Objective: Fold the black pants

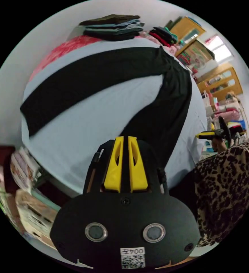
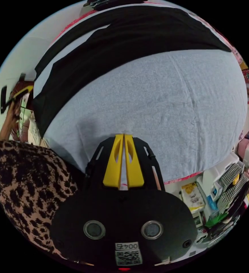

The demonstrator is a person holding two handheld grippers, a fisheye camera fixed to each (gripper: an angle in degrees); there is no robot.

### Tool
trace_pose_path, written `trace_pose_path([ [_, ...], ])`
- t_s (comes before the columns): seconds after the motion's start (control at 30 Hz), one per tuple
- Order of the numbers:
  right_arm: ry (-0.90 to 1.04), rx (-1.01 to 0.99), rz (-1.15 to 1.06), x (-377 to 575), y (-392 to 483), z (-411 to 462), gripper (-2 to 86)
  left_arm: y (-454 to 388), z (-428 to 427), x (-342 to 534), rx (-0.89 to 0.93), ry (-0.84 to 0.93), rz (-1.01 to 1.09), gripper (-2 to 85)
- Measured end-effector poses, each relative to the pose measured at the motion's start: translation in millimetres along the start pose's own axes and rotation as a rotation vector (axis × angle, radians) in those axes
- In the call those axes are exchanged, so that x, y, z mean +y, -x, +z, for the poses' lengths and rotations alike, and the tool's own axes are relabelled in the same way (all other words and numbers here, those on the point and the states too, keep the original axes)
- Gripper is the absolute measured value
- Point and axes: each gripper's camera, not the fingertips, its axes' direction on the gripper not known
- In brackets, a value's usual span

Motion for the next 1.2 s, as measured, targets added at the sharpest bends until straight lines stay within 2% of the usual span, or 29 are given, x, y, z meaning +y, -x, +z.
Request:
trace_pose_path([
  [0.07, -0.004, -0.037, 0.016, -0.9, -5.0, 3.2, -0.3, 34.2, 2.7, 69.2, 0.111, -0.033, -0.166, 6.0],
  [0.17, -0.019, -0.181, 0.115, 0.7, -24.6, 10.7, 0.6, 56.0, 14.2, 138.3, 0.196, -0.053, -0.285, 7.6],
  [0.27, -0.073, -0.471, 0.177, 6.2, -48.7, 18.2, 4.4, 58.4, 26.7, 186.9, 0.223, -0.039, -0.303, 8.7],
  [0.33, -0.282, -0.695, 0.299, 15.3, -75.7, 11.4, 6.3, 60.5, 29.6, 212.0, 0.252, -0.060, -0.331, 9.2],
  [0.4, -0.417, -0.798, 0.376, 16.1, -95.3, 7.1, 7.3, 65.9, 33.4, 236.6, 0.302, -0.089, -0.381, 9.7],
  [0.57, -0.508, -0.840, 0.476, -15.2, -131.9, 6.3, 9.1, 73.9, 48.1, 298.2, 0.363, -0.168, -0.494, 11.1],
  [0.83, -0.366, -0.890, 0.439, -79.4, -139.9, 41.7, 9.7, 57.5, 60.6, 344.0, 0.334, -0.226, -0.533, 12.2],
  [1.07, -0.316, -0.859, 0.408, -90.7, -123.6, 55.1, 7.8, 65.7, 60.6, 381.8, 0.247, -0.246, -0.627, 11.9],
  [1.2, -0.316, -0.847, 0.418, -86.2, -120.2, 64.1, 6.7, 69.5, 65.4, 394.2, 0.264, -0.240, -0.631, 11.2],
])
